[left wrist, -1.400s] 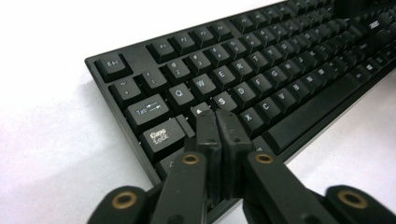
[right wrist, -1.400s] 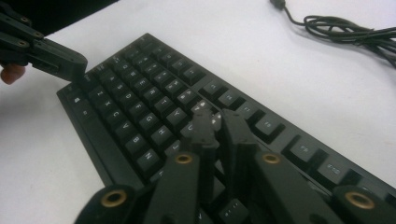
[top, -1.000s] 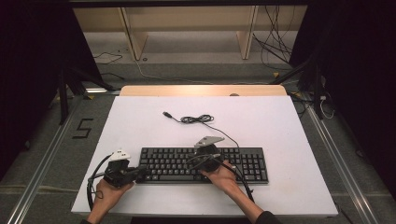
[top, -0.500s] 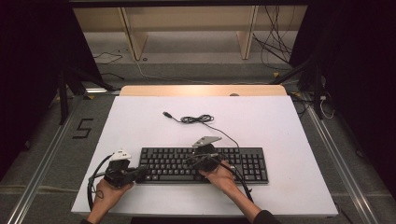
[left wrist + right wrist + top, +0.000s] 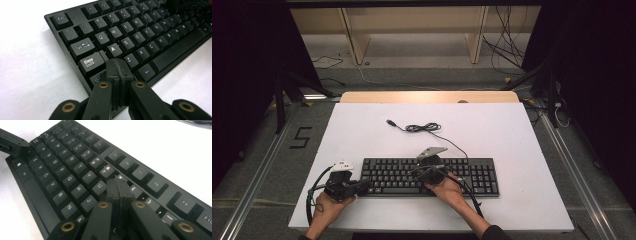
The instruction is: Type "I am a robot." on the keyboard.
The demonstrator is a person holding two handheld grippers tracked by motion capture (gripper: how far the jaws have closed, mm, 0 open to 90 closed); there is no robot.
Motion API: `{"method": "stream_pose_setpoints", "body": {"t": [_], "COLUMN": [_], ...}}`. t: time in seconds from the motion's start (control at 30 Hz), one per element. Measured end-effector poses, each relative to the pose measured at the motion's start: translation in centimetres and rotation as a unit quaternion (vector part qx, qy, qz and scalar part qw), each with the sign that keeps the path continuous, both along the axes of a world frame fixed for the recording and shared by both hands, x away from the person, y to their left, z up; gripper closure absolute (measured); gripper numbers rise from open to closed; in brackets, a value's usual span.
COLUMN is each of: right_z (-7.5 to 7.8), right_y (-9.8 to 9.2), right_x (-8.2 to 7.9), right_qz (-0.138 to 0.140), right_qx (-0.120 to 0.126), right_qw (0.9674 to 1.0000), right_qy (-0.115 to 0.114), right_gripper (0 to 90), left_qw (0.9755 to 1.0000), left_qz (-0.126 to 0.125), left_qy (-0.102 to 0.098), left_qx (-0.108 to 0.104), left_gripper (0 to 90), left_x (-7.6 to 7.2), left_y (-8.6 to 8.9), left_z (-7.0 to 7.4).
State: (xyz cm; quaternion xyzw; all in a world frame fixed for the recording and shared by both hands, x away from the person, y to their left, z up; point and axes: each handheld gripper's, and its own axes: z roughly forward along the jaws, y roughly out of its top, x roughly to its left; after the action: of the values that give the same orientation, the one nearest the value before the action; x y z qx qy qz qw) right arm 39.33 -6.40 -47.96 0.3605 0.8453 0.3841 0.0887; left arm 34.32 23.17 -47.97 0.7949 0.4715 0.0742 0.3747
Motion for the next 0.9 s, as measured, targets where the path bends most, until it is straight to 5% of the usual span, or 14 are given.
{"method": "stream_pose_setpoints", "body": {"t": [0.4, 0.73, 0.9], "right_z": [0.2, 1.5, 1.9], "right_y": [-0.3, -1.5, -2.0], "right_x": [0.0, -0.1, -0.4], "right_qz": [-0.005, -0.016, -0.007], "right_qx": [0.017, 0.059, 0.076], "right_qw": [0.9998, 0.9981, 0.9971], "right_qy": [0.006, -0.005, -0.008], "right_gripper": [90.0, 85.4, 73.7], "left_qw": [1.0, 0.9981, 0.9956], "left_qz": [-0.004, 0.004, -0.001], "left_qy": [-0.008, -0.05, -0.063], "left_qx": [0.002, -0.036, -0.069], "left_gripper": [88.9, 81.4, 65.1], "left_x": [-0.1, -0.5, -0.6], "left_y": [0.0, 0.2, 0.3], "left_z": [0.1, 1.2, 1.5]}}
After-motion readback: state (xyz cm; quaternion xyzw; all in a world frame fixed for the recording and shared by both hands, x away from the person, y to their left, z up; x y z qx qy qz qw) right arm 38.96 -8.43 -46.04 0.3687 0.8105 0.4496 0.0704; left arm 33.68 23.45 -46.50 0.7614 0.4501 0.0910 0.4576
